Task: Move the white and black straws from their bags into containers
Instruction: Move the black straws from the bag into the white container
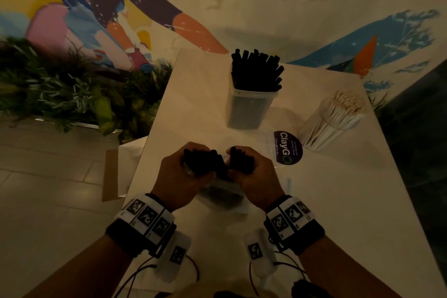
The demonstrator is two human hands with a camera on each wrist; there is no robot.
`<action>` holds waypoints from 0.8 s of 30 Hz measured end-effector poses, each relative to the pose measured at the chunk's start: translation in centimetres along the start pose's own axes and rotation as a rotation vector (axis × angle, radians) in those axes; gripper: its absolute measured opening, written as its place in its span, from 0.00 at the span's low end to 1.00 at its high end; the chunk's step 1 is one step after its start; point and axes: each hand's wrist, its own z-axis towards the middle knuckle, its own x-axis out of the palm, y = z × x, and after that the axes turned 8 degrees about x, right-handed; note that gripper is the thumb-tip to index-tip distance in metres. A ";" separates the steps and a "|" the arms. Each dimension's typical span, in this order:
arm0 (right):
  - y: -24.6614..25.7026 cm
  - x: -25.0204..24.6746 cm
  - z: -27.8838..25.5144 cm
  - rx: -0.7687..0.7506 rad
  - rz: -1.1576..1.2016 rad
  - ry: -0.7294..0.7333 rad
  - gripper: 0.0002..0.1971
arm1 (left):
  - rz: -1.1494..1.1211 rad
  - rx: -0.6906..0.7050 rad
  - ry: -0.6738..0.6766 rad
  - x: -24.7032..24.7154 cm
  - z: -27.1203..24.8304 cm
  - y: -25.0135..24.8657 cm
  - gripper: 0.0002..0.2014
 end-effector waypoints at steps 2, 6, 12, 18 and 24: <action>0.0 0.1 0.1 -0.009 -0.053 0.056 0.18 | -0.026 0.007 0.023 0.0 -0.1 0.0 0.20; 0.3 0.2 0.2 -0.031 -0.101 0.011 0.06 | -0.017 0.017 0.048 -0.1 -0.5 0.2 0.19; -0.4 -0.2 1.1 0.042 0.059 0.007 0.24 | 0.021 0.021 0.033 -0.4 -0.7 0.2 0.19; 0.4 0.0 0.2 -0.024 0.147 -0.013 0.23 | 0.029 0.043 0.028 -0.4 -0.8 0.2 0.16; -3.6 0.1 0.2 0.195 -0.255 0.013 0.12 | -0.015 0.004 0.050 -0.3 -0.7 0.3 0.15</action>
